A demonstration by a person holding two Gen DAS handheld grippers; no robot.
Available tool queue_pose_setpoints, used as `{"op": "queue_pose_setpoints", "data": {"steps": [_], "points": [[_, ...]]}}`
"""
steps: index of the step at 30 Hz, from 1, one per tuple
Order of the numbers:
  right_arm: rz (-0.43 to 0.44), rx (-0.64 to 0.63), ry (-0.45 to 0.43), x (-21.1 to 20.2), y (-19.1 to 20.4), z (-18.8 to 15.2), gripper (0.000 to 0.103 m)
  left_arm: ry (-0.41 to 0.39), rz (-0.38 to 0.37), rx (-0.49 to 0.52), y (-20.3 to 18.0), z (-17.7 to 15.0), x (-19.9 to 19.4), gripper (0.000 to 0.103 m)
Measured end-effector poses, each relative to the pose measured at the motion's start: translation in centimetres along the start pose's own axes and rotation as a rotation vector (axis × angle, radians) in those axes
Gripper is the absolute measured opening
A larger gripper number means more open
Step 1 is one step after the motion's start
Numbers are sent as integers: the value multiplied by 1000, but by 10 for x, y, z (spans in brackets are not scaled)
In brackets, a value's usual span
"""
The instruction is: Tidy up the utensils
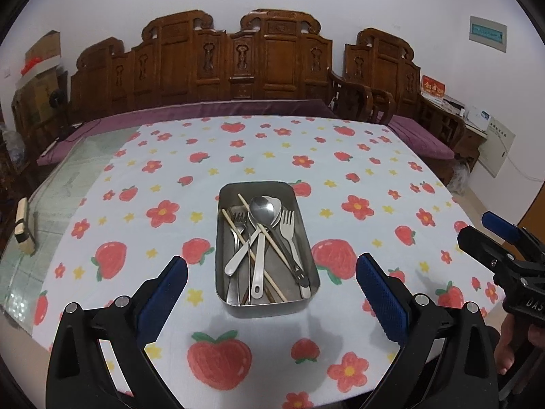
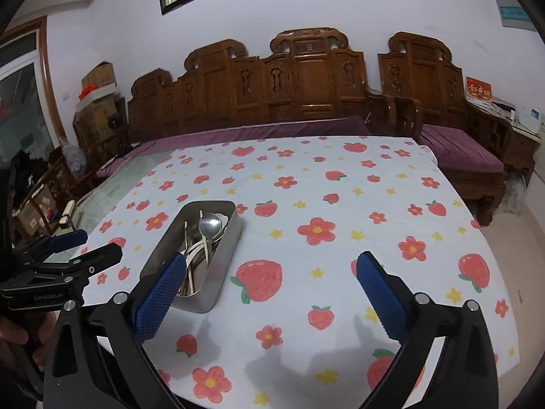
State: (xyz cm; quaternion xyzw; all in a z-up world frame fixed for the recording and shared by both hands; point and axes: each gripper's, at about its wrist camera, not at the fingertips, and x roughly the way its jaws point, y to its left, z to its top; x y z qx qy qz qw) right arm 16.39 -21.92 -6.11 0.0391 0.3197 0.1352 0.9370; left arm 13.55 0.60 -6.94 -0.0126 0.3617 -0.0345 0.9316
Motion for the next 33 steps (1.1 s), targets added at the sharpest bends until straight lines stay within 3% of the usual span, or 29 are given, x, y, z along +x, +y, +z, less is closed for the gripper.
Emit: {"op": "queue_pose_setpoints", "data": {"steps": [19, 33], "points": [[-31, -68, -266, -115, 16, 29, 100, -253, 32, 25, -25, 21, -111, 95], [-24, -77, -292, -133, 22, 29, 100, -267, 32, 21, -29, 20, -125, 95]]}}
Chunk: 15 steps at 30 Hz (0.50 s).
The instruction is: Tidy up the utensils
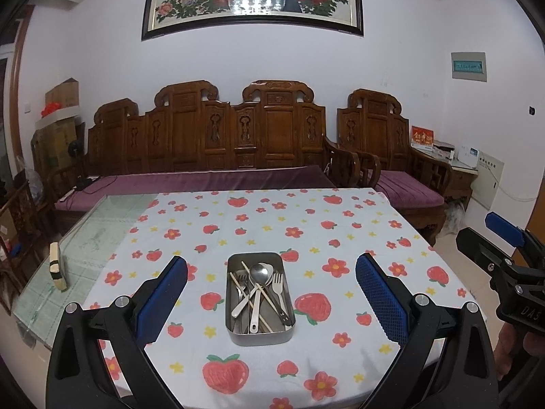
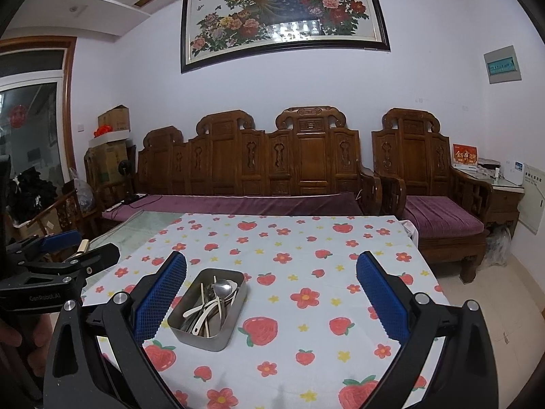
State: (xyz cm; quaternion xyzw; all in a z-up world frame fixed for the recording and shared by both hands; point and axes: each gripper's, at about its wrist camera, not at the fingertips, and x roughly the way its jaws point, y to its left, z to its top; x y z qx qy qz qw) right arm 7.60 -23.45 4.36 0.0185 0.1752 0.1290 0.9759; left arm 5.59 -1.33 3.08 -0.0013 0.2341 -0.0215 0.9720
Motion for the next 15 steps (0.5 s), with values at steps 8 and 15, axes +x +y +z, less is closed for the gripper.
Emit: {"op": "queue_pose_setpoints", "data": {"steps": [8, 15], "points": [[-1, 0, -1, -1, 0, 0, 100, 0, -1, -2, -2, 0, -3, 95], [-1, 0, 0, -1, -1, 0, 100, 0, -1, -1, -1, 0, -1, 95]]}}
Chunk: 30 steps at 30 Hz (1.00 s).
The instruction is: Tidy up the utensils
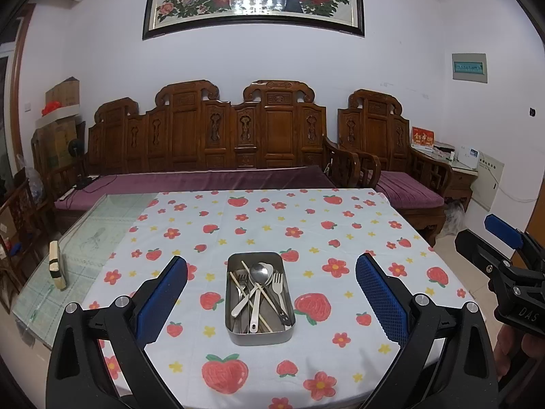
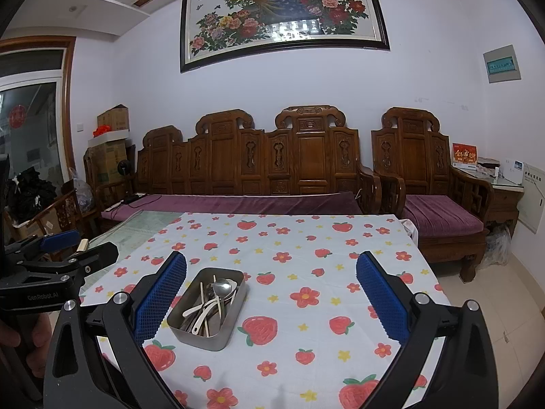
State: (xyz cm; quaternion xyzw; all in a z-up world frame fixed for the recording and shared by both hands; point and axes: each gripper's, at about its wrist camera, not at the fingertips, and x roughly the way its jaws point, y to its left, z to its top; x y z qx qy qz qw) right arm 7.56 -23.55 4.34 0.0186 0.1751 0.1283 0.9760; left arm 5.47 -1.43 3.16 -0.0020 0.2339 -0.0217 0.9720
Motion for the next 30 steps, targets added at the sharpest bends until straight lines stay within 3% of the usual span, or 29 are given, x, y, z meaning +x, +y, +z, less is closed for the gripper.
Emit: {"op": "queue_pose_setpoints", "data": {"steps": [30], "points": [[1, 0, 1, 0, -1, 1, 100, -2, -1, 1, -2, 1, -2, 95]]}}
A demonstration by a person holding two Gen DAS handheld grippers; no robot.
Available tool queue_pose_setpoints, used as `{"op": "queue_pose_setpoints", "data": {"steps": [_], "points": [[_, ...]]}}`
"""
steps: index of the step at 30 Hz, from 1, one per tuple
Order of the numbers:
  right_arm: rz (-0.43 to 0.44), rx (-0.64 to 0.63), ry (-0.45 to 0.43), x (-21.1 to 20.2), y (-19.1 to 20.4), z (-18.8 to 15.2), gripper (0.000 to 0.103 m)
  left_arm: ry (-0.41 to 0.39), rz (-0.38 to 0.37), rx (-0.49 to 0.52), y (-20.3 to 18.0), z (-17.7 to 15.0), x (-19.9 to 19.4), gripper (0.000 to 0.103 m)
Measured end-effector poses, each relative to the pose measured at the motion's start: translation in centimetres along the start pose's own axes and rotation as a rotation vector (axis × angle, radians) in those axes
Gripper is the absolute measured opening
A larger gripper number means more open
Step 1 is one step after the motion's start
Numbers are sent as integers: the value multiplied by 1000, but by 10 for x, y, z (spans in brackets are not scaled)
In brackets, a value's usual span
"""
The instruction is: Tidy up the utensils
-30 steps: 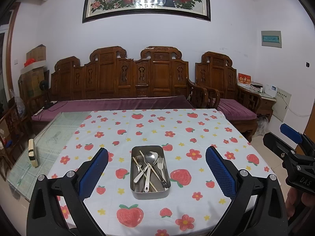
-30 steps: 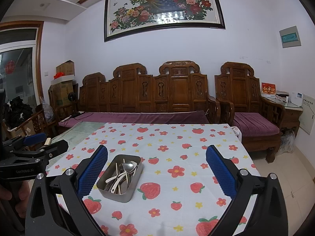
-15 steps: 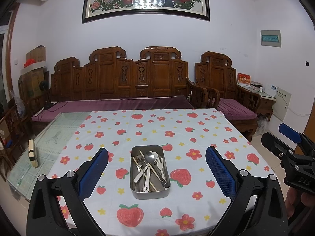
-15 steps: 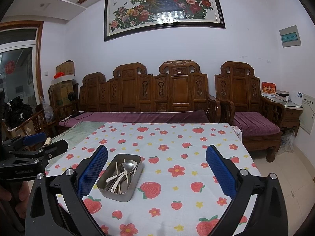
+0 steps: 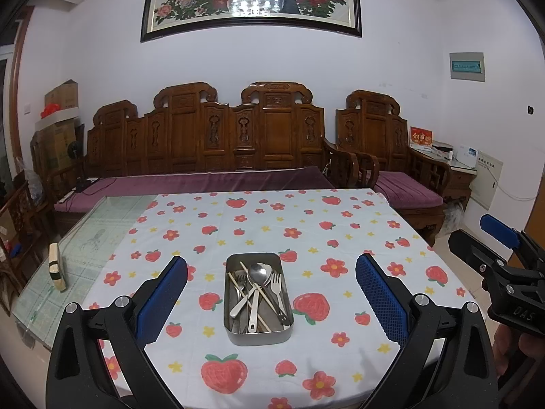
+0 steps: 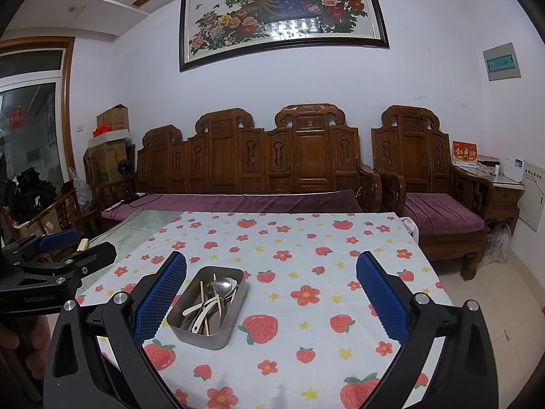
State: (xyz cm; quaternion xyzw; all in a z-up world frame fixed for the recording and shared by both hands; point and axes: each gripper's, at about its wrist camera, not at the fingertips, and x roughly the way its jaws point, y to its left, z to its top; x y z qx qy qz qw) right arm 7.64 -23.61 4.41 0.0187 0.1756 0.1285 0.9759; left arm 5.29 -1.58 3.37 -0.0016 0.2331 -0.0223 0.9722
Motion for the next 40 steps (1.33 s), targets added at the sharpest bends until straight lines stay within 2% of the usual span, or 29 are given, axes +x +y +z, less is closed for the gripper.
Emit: {"op": "queue_pose_setpoints", "data": {"steps": [40], "points": [[1, 4, 1, 1, -2, -1, 100, -4, -7, 5, -11, 11, -5, 95]]}}
